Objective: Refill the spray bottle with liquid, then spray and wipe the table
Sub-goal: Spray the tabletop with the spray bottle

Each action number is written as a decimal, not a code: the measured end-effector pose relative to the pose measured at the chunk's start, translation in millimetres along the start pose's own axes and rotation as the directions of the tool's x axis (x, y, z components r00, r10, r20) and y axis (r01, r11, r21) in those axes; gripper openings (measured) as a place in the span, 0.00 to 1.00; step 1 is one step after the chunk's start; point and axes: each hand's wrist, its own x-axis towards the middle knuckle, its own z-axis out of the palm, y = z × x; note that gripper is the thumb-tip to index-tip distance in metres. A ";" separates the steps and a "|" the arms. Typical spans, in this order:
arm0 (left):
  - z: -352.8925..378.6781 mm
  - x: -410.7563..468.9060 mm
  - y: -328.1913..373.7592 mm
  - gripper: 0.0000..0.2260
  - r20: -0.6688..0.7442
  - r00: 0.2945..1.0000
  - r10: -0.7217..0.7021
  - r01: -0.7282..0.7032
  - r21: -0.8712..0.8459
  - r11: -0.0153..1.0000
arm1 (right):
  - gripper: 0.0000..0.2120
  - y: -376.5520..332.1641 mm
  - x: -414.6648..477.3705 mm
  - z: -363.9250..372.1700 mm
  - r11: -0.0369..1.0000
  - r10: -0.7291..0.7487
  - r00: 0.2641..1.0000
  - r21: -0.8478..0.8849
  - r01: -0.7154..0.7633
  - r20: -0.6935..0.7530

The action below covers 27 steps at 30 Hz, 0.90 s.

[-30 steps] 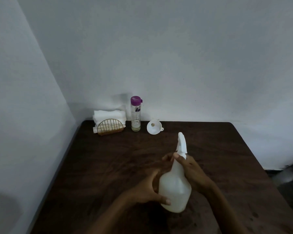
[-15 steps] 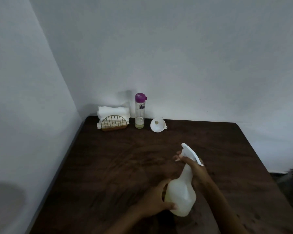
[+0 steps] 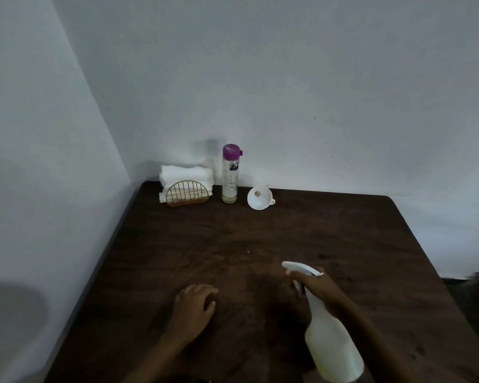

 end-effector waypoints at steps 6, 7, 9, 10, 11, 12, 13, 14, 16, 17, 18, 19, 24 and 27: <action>4.8 -1.1 -7.5 0.15 0.037 0.999 -0.019 0.019 0.007 1.000 | 0.12 -11.7 -7.1 2.5 0.996 0.014 0.992 -0.088 -0.003 0.123; 5.1 -1.6 -7.3 0.15 0.039 0.999 -0.017 0.016 0.014 1.000 | 0.11 -10.7 -7.2 4.1 0.994 0.035 0.992 -0.109 -0.022 0.118; 5.1 -2.3 -6.4 0.15 0.048 0.999 -0.012 0.010 0.046 0.999 | 0.07 6.2 4.2 6.2 0.991 0.073 0.996 -0.113 -0.066 0.053; 5.5 -2.4 -6.4 0.15 0.050 0.999 -0.012 0.009 0.051 0.999 | 0.12 10.4 7.5 8.4 0.988 0.095 0.995 -0.122 -0.092 0.013; 5.5 -2.7 -6.9 0.15 0.044 0.999 -0.013 0.010 0.048 0.999 | 0.23 17.6 11.9 10.2 0.986 0.111 0.994 -0.123 -0.111 -0.005; 5.7 -3.2 -8.1 0.15 0.032 0.999 -0.016 0.014 0.043 0.999 | 0.31 21.2 13.3 10.7 0.983 0.135 0.991 -0.127 -0.135 -0.003; 5.6 -3.5 -9.3 0.15 0.016 1.000 -0.022 0.021 0.039 0.999 | 0.31 21.4 12.0 9.3 0.983 0.139 0.990 -0.125 -0.137 0.005; 5.2 -4.0 -10.5 0.15 0.002 1.000 -0.028 0.028 0.033 0.999 | 0.23 19.0 11.7 7.0 0.984 0.128 0.991 -0.131 -0.122 0.033; 3.9 -4.8 -12.7 0.15 -0.011 0.999 -0.039 0.040 0.028 0.999 | 0.05 4.3 1.2 6.4 0.982 0.090 0.991 -0.175 -0.073 0.095; 2.7 -5.1 -13.3 0.15 -0.012 0.999 -0.049 0.049 0.033 0.998 | 0.11 -3.4 -5.2 7.6 0.984 0.056 0.990 -0.177 -0.032 0.130; 1.6 -5.5 -14.0 0.16 -0.015 0.998 -0.059 0.059 0.037 0.998 | 0.14 0.5 -2.5 7.0 0.981 0.035 0.988 -0.194 -0.005 0.151; 1.1 -5.9 -15.2 0.16 -0.022 0.998 -0.065 0.066 0.035 0.997 | 0.15 -1.3 -6.5 7.8 0.977 0.019 0.984 -0.212 0.019 0.175; -0.5 -10.9 -18.5 0.20 0.001 0.995 -0.102 0.101 0.075 0.992 | 0.14 11.8 -5.9 15.7 0.958 0.000 0.972 -0.280 0.068 0.233; 0.3 -13.4 -17.6 0.21 0.021 0.993 -0.116 0.114 0.101 0.988 | 0.33 13.8 -2.4 22.1 0.924 0.090 0.988 -0.380 -0.036 0.126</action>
